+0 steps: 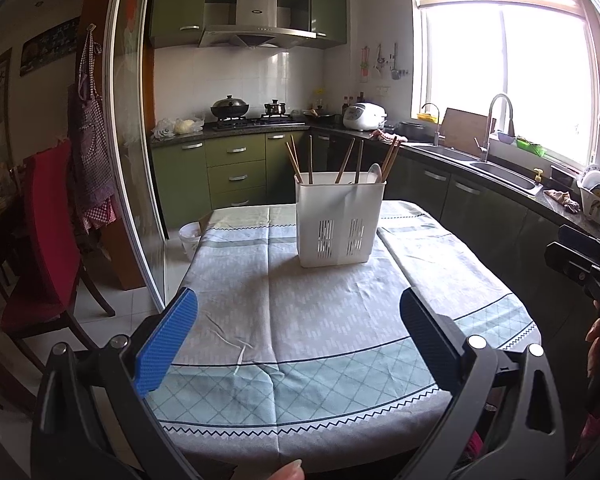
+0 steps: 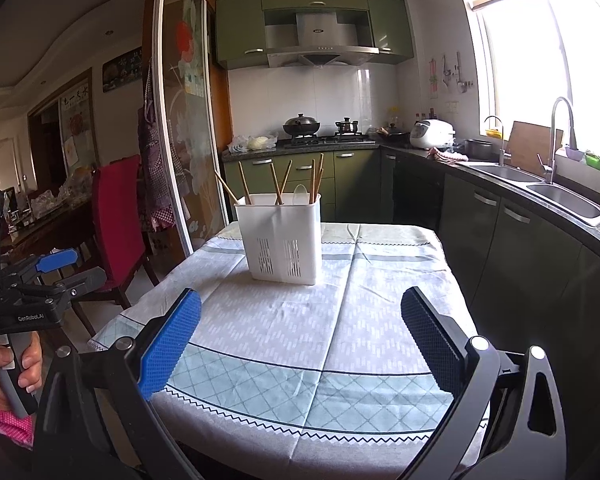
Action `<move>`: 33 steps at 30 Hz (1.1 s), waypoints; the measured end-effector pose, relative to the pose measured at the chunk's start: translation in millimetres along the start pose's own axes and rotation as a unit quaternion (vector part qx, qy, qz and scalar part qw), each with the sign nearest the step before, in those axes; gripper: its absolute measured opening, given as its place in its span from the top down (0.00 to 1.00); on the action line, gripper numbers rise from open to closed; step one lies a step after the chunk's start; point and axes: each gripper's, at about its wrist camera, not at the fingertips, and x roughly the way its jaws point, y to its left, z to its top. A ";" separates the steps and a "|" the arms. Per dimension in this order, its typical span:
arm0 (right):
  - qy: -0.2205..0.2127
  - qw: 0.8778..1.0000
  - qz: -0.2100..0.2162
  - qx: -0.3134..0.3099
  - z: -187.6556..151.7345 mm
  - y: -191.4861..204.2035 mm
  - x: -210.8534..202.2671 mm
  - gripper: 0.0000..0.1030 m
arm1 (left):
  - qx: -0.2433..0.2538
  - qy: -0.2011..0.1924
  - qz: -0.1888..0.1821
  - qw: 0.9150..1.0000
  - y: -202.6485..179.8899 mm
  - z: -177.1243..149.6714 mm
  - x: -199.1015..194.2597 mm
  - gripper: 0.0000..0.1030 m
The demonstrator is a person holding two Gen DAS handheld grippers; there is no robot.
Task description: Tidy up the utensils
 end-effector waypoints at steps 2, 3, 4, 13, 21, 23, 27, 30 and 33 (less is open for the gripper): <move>0.001 1.000 0.001 0.000 -0.6 0.5 1.5 0.04 | 0.000 0.000 0.000 1.000 -0.6 0.3 0.2 0.06; 0.001 1.000 0.001 0.001 -1.1 0.6 2.1 0.04 | 0.000 0.001 0.000 1.000 -0.6 0.1 -0.2 0.06; 0.001 1.000 0.000 0.000 -1.1 0.8 2.2 0.04 | 0.000 0.001 0.000 1.000 -0.4 0.1 0.0 0.06; 0.002 1.000 0.001 0.000 -1.0 1.2 2.4 0.04 | 0.003 0.001 0.003 1.000 0.9 -0.1 1.8 0.06; 0.002 1.000 0.001 0.000 -2.3 0.3 5.4 0.04 | 0.003 0.002 0.004 1.000 1.6 -1.4 2.9 0.06; 0.003 1.000 0.001 0.000 -3.3 0.1 5.8 0.04 | 0.004 0.003 0.006 1.000 1.7 -1.4 3.4 0.06; 0.003 1.000 0.001 0.000 -3.3 0.5 5.7 0.04 | 0.005 0.005 0.009 1.000 1.2 -1.7 4.3 0.06; 0.004 1.000 0.001 -0.001 -3.7 0.6 6.9 0.04 | 0.008 0.009 0.013 1.000 -0.2 -2.4 5.6 0.06; 0.005 1.000 0.001 -0.001 -4.4 0.6 7.5 0.04 | 0.010 0.011 0.016 1.000 -1.0 -3.3 6.7 0.06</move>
